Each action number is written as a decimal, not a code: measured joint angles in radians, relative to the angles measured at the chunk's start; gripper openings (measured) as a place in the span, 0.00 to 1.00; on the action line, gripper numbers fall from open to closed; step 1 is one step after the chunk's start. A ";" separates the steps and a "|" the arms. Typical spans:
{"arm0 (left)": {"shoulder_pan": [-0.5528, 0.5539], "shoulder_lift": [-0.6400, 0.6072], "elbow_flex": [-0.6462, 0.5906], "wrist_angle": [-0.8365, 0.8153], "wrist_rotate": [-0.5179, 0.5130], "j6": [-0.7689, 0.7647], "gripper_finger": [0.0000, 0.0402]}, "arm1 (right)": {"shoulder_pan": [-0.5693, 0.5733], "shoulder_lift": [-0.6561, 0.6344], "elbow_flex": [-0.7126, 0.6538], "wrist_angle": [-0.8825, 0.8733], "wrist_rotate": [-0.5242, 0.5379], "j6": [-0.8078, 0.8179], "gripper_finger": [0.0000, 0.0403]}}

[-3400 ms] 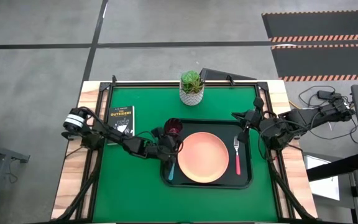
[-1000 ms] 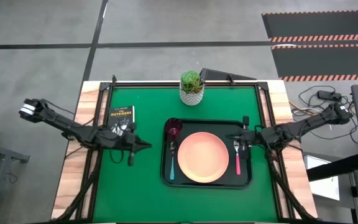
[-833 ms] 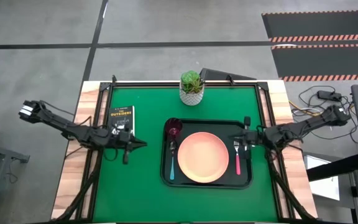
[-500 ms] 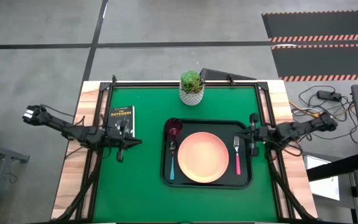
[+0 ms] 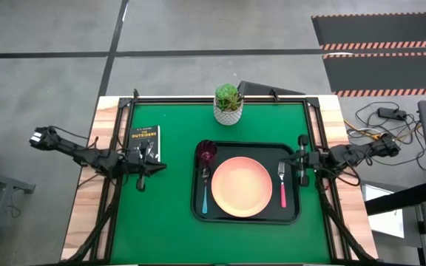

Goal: Pick and place plate/cup/fork/spoon on tray
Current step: Return to Home Position

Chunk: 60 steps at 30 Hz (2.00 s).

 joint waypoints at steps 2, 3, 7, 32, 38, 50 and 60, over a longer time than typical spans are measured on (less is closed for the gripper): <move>0.000 0.007 0.000 -0.001 0.000 0.000 0.00 | 0.000 0.000 -0.005 0.001 -0.005 -0.006 0.02; 0.000 0.009 -0.001 0.000 0.001 0.000 0.00 | 0.000 0.000 -0.009 0.001 -0.019 -0.006 0.02; 0.000 0.033 -0.001 0.027 0.005 0.001 0.00 | 0.000 0.001 -0.054 0.078 -0.105 0.039 0.02; 0.000 0.122 -0.003 0.052 -0.026 -0.006 0.00 | 0.000 0.022 -0.079 0.150 -0.199 0.125 0.02; 0.000 0.159 -0.003 0.052 -0.026 -0.005 0.00 | 0.000 0.022 -0.079 0.150 -0.199 0.126 0.02; 0.000 0.243 -0.004 0.052 -0.026 -0.005 0.00 | 0.000 0.022 -0.079 0.150 -0.199 0.125 0.02; 0.000 0.323 -0.004 0.052 -0.025 -0.005 0.00 | 0.000 0.022 -0.078 0.150 -0.199 0.126 0.02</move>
